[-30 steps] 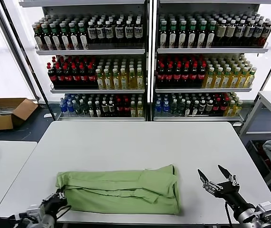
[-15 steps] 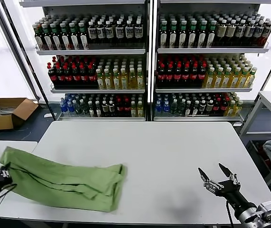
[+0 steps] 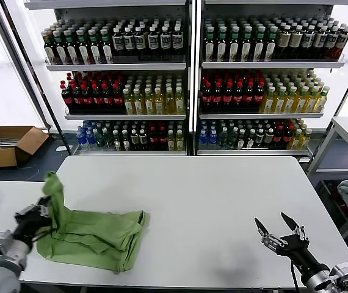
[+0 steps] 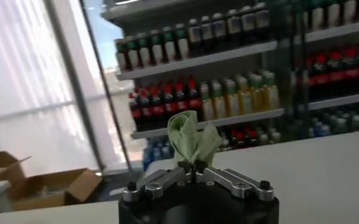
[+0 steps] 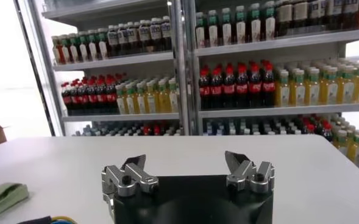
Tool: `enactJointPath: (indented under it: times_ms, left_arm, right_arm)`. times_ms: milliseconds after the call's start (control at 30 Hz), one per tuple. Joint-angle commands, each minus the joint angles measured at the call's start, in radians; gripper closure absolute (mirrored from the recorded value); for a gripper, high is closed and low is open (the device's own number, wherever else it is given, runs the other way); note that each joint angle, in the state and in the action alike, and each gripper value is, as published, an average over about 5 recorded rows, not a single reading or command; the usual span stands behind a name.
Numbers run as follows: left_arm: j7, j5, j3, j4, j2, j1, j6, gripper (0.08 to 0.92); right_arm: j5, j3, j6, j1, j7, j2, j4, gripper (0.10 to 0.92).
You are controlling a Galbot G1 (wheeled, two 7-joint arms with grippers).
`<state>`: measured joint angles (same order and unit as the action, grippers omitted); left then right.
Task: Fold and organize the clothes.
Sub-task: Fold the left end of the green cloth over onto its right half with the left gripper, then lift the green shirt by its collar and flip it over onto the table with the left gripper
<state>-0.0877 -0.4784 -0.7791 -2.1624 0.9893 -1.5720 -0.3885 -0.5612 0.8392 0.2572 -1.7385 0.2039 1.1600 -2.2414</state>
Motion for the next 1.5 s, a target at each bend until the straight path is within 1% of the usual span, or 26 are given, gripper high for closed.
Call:
enactJointPath:
  times_ms: [33,167,333,433,567,733,833,900,967,1033,1133,1233,1333,1400,1500]
  left_arm:
    - [0.069,0.26,0.396,0.002,0.146,0.001,0.041,0.911]
    - [0.093,0.289,0.438,0.065,0.172,0.0,0.05,0.911]
    - [0.094,0.297,0.505,0.077,0.196,0.002,0.031,0.911]
    - [0.08,0.276,0.536,0.057,0.21,0.009,0.01,0.911]
    - [0.071,0.216,0.54,-0.024,0.208,-0.002,0.004,0.885]
    - [0.07,0.155,0.494,-0.136,0.179,-0.029,-0.003,0.754]
    - [0.073,0.081,0.403,-0.18,0.147,-0.027,-0.011,0.668]
    - [0.076,0.033,0.302,-0.18,0.111,-0.014,-0.018,0.607]
    - [0.086,0.003,0.186,-0.141,0.066,0.002,-0.036,0.555]
    - [0.092,-0.03,0.076,-0.067,0.021,0.015,-0.056,0.494]
    - [0.081,-0.097,-0.017,0.055,-0.03,0.033,-0.071,0.408]
    - [0.06,-0.113,-0.025,0.157,-0.052,0.044,-0.065,0.321]
    - [0.028,-0.108,0.004,0.219,-0.04,0.061,-0.064,0.238]
    - [0.011,-0.102,0.023,0.244,-0.022,0.077,-0.068,0.2]
    - [0.003,-0.093,0.05,0.259,0.006,0.093,-0.085,0.18]
  right_arm:
    - [-0.001,0.002,-0.001,0.0,-0.001,0.002,0.003,0.203]
    - [-0.001,0.0,0.0,0.008,-0.001,0.001,0.007,0.203]
    - [0.013,-0.005,-0.008,0.008,0.02,-0.002,0.014,0.203]
    - [0.018,-0.015,-0.009,0.015,0.011,0.001,0.018,0.203]
    - [0.019,-0.017,-0.007,0.022,-0.003,0.004,0.027,0.203]
    - [0.018,-0.017,-0.008,0.024,-0.003,0.006,0.03,0.203]
    - [0.017,-0.016,-0.009,0.025,-0.003,0.009,0.027,0.203]
    - [0.016,-0.013,-0.01,0.023,-0.002,0.011,0.026,0.203]
    - [0.015,-0.008,-0.012,0.019,-0.001,0.011,0.027,0.203]
    - [0.014,-0.006,-0.015,0.014,0.0,0.011,0.028,0.203]
    - [0.015,-0.01,-0.019,0.008,0.002,0.012,0.03,0.203]
    - [0.026,-0.026,-0.018,0.008,0.001,0.013,0.024,0.203]
    - [0.034,-0.039,-0.016,0.013,-0.001,0.014,0.015,0.203]
    - [0.036,-0.043,-0.014,0.015,-0.003,0.012,0.011,0.203]
    - [0.037,-0.042,-0.012,0.015,-0.005,0.008,0.009,0.203]
